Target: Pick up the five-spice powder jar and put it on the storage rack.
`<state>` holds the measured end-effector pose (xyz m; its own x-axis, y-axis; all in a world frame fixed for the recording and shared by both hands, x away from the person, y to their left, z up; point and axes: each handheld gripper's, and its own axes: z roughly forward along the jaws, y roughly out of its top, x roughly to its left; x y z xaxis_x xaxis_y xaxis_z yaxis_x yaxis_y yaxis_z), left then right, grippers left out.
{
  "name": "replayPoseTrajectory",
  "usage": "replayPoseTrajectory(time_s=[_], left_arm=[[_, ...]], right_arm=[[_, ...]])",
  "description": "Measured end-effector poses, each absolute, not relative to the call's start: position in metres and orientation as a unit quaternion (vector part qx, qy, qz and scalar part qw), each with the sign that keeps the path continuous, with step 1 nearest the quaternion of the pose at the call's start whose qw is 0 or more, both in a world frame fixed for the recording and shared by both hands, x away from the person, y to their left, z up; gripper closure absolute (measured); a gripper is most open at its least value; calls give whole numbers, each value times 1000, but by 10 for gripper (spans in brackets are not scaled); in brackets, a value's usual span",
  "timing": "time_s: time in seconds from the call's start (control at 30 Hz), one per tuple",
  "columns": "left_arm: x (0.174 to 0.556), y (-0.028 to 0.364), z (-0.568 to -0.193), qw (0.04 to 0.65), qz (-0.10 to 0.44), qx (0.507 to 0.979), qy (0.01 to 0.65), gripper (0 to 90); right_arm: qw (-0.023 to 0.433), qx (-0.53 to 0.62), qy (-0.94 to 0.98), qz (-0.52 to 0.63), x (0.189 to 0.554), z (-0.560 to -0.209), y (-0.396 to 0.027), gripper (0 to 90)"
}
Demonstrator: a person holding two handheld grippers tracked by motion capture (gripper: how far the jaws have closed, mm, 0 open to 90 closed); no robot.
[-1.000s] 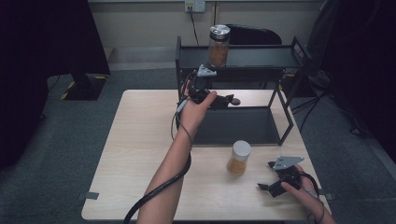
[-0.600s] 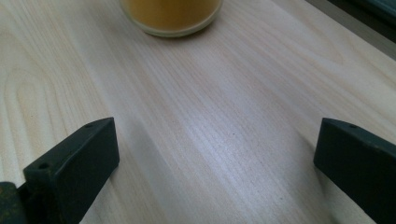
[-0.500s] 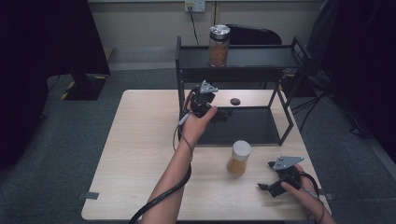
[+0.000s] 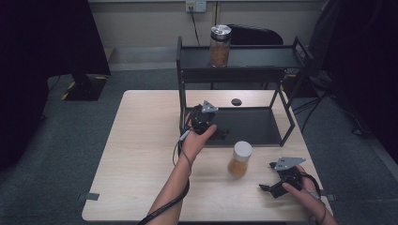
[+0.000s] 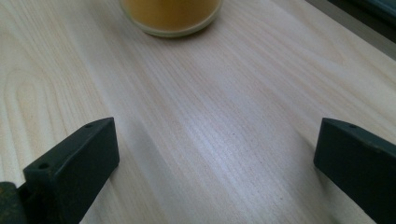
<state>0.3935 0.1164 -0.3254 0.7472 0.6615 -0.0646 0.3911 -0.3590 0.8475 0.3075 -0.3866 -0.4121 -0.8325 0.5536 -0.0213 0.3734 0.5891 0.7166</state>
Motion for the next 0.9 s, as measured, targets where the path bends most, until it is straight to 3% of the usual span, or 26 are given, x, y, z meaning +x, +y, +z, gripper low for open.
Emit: replayPoseTrajectory(time_s=[0.4, 0.9], left_arm=[[382, 125, -347, 436, 130, 837, 303, 12], [359, 144, -375, 445, 104, 835, 307, 13]], right_arm=[[122, 263, 883, 369, 307, -412, -386, 0], [123, 264, 883, 369, 307, -412, -386, 0]])
